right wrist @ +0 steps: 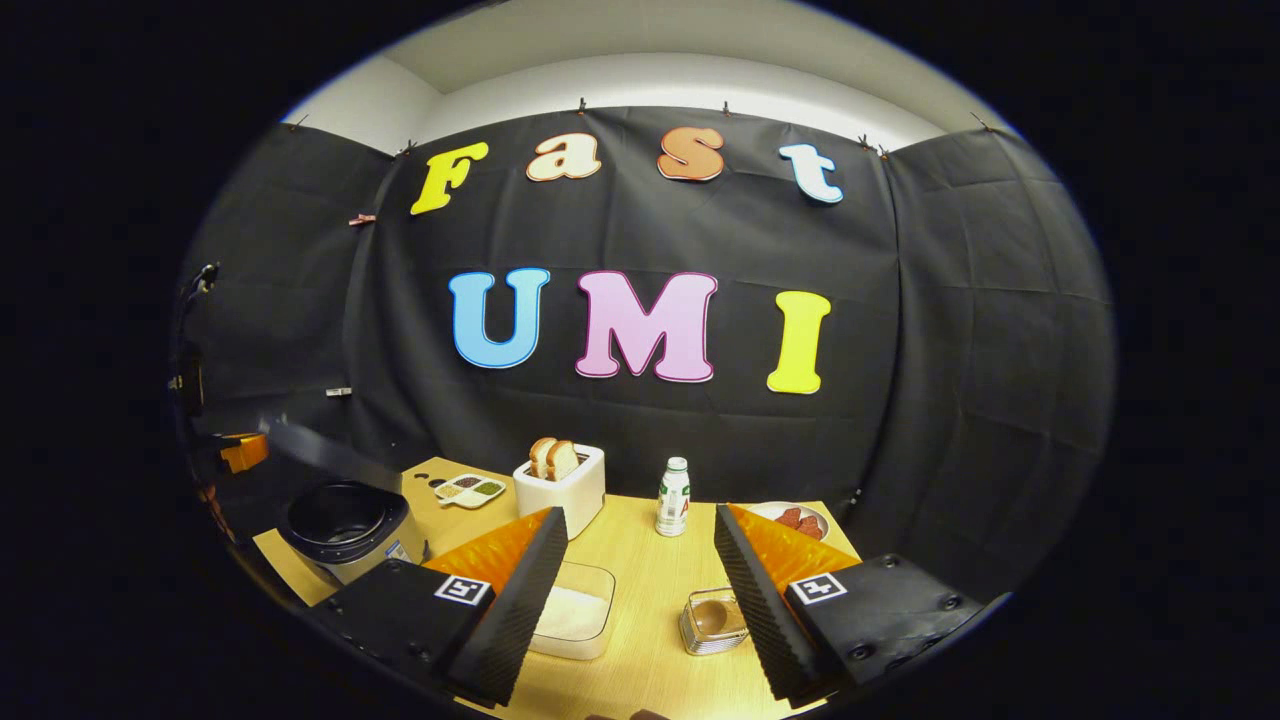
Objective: Close the left gripper, press the button to open the rice cooker; take a wooden spoon from the chopstick holder with the right hand, scoop a spoonful of rice and pour it into the rice cooker, then put the wooden spoon back into the chopstick holder.
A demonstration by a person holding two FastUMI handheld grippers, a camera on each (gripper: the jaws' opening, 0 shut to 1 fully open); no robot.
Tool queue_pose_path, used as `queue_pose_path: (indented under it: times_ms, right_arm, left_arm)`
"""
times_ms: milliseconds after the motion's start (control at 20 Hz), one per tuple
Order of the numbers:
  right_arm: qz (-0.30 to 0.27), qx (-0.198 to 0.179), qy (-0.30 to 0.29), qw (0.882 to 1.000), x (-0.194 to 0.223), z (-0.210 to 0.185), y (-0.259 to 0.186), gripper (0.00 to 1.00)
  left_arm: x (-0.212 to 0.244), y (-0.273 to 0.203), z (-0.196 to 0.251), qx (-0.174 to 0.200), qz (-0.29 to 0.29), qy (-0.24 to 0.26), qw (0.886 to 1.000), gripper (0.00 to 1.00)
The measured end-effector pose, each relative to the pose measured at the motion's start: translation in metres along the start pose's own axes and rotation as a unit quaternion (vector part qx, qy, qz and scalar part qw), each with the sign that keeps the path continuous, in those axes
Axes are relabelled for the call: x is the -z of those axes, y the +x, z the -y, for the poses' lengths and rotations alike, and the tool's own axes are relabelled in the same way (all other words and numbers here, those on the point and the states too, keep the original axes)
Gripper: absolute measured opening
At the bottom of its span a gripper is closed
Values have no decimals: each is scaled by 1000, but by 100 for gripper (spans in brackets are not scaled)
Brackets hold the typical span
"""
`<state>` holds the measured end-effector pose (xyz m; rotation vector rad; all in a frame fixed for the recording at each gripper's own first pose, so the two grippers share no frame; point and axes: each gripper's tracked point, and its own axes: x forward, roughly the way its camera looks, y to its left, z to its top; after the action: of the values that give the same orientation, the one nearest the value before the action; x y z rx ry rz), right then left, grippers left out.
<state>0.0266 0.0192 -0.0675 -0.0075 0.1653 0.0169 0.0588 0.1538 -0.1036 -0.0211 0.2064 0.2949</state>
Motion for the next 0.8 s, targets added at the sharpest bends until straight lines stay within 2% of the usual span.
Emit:
queue_pose_path:
  times_ms: [50, 150, 300, 400, 450, 600, 700, 750, 800]
  right_arm:
    - [0, 1, 1, 1000, 2, 2, 0, 93]
    - [-3, 2, 2, 1000, 8, 7, -1, 93]
    - [-18, 12, 12, 1000, 27, 21, -2, 92]
    - [-32, 25, 23, 999, 42, 33, -1, 93]
    - [-39, 33, 28, 998, 49, 40, -1, 93]
    - [-61, 56, 50, 995, 74, 61, 1, 93]
    - [-73, 76, 62, 992, 88, 78, 2, 93]
    - [-78, 85, 67, 991, 95, 85, 3, 93]
    - [-84, 93, 70, 990, 102, 93, 3, 93]
  left_arm:
    - [-2, -2, 3, 4, 4, 2, 1000, 4]
    - [-4, -8, 12, 19, 8, 7, 1000, 7]
    - [-14, -14, 16, 19, 27, 16, 999, 7]
    - [-21, -19, 21, 21, 42, 20, 999, 5]
    - [-21, -20, 18, 9, 46, 28, 999, 7]
    - [-26, -24, 26, 21, 52, 28, 998, 10]
    - [-28, -26, 32, 34, 55, 30, 997, 24]
    - [-28, -27, 34, 38, 56, 32, 997, 37]
    - [-29, -28, 35, 41, 57, 34, 997, 39]
